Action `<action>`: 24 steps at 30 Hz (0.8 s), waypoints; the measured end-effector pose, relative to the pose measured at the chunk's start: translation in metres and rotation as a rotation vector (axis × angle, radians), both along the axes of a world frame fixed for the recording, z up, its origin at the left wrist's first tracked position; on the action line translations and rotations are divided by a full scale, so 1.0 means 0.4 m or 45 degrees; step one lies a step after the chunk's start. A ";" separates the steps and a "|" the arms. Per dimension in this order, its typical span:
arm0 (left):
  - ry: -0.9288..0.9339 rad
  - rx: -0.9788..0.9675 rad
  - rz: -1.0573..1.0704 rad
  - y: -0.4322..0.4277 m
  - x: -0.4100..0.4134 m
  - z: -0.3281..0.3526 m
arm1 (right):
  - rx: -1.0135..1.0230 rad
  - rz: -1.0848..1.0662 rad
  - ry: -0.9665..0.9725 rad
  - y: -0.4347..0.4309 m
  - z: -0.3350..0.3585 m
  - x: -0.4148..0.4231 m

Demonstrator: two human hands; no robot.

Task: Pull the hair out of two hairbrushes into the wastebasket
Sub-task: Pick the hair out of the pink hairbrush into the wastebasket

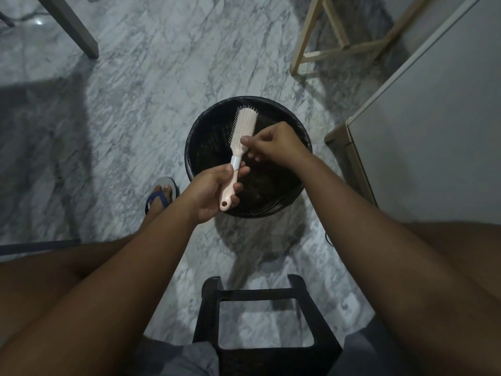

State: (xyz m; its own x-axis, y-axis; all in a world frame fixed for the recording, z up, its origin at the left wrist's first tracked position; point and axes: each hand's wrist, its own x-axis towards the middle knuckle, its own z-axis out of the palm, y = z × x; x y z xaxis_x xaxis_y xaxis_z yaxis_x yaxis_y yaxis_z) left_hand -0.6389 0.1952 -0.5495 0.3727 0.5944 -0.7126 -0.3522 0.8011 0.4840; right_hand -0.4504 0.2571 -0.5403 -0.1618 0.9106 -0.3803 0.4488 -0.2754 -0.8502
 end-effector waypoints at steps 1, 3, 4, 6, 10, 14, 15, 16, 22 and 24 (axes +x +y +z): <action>-0.006 0.000 0.005 0.002 -0.001 -0.001 | 0.039 0.031 -0.057 0.003 0.001 0.002; -0.025 -0.005 0.018 0.004 0.000 0.000 | 0.078 0.060 -0.113 0.007 0.002 0.003; -0.033 -0.005 0.028 0.006 0.002 0.001 | 0.094 0.048 -0.119 0.007 0.005 0.000; -0.044 -0.009 0.060 0.009 0.009 0.005 | 0.162 -0.087 -0.132 0.010 0.005 0.001; -0.033 -0.024 0.103 0.003 0.006 0.000 | 0.314 -0.497 -0.112 0.029 -0.002 0.035; -0.017 -0.029 0.081 -0.002 0.006 -0.006 | 0.198 -0.093 -0.245 -0.009 0.005 0.011; -0.022 -0.027 0.067 -0.003 0.009 -0.005 | 0.192 -0.033 -0.292 -0.017 0.003 0.004; -0.022 -0.023 0.051 -0.002 0.012 -0.002 | 0.202 -0.007 -0.321 -0.021 0.001 -0.002; -0.033 -0.062 0.021 -0.004 0.019 0.008 | 0.363 0.109 -0.422 -0.007 -0.007 -0.008; -0.044 -0.071 0.032 -0.004 0.019 0.009 | 0.384 0.172 -0.450 -0.003 -0.002 -0.003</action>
